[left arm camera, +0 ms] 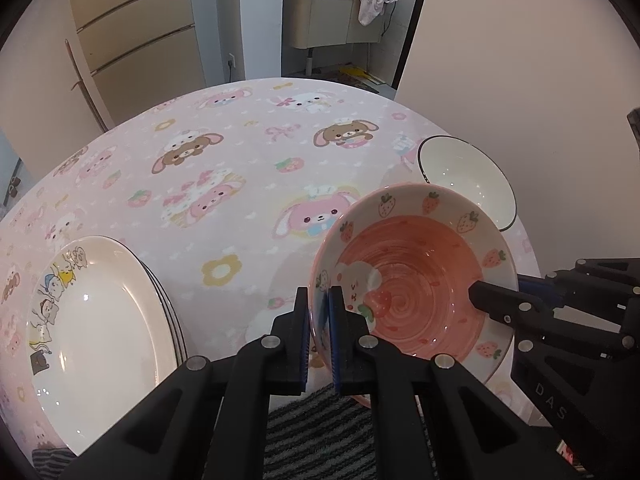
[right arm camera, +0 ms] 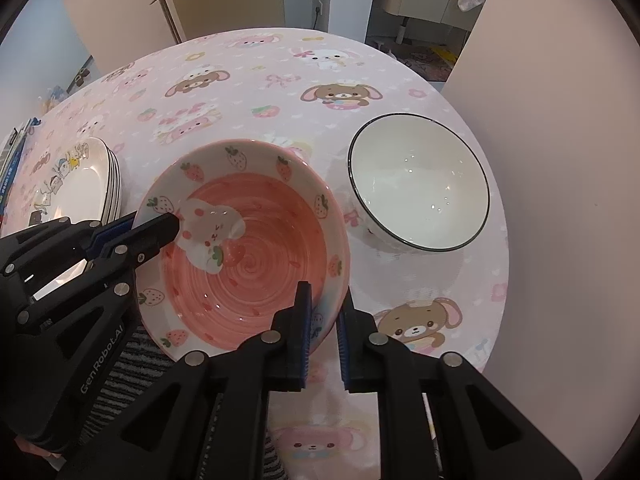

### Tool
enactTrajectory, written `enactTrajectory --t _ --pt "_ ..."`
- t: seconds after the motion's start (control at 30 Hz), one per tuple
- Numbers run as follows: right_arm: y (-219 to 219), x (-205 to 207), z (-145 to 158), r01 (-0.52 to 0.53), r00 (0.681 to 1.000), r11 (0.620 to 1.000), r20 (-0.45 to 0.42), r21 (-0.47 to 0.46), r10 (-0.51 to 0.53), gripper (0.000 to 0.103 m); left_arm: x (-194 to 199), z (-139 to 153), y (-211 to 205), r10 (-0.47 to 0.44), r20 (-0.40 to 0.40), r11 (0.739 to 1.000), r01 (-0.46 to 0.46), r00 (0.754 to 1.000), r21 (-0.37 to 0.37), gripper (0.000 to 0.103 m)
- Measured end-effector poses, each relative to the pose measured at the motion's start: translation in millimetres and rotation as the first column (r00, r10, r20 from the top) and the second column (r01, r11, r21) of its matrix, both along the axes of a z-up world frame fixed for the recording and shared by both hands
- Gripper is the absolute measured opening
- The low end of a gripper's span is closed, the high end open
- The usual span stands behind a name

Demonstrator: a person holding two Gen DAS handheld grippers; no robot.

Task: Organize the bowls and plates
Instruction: 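Carry the pink bowl over the other pink bowl and lower it inside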

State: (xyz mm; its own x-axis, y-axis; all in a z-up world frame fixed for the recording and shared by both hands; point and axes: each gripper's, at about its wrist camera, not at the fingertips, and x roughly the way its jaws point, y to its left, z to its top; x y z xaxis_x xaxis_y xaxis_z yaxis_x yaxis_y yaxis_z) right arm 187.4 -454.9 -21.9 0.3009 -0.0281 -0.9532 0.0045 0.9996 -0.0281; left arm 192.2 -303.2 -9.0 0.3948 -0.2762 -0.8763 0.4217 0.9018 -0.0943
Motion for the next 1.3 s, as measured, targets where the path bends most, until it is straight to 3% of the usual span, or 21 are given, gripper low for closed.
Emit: enactTrajectory --t 0.53,1.1,1.2,1.3 --pt "-1.1 -4.1 -3.3 -0.014 1.000 1.000 0.021 -0.028 0.015 0.013 -0.4 -10.7 -4.8 0.004 0.007 1.000 -0.004 1.000 -0.011 0.009" --pt "-20.0 -4.2 -8.6 0.028 1.000 0.996 -0.004 0.080 -0.027 0.012 1.5 -12.0 -5.4 0.000 0.000 1.000 0.000 1.000 -0.022 0.009" --pt "-22.0 -3.9 -8.8 0.026 1.000 0.995 -0.007 0.094 -0.026 0.012 3.6 -11.4 -4.4 -0.029 -0.019 0.999 0.029 0.999 -0.037 0.009" --pt "-22.7 -4.1 -8.1 0.017 1.000 0.995 -0.010 0.099 -0.016 0.012 4.3 -3.2 0.0 -0.053 0.013 0.997 0.054 0.999 -0.052 0.010"
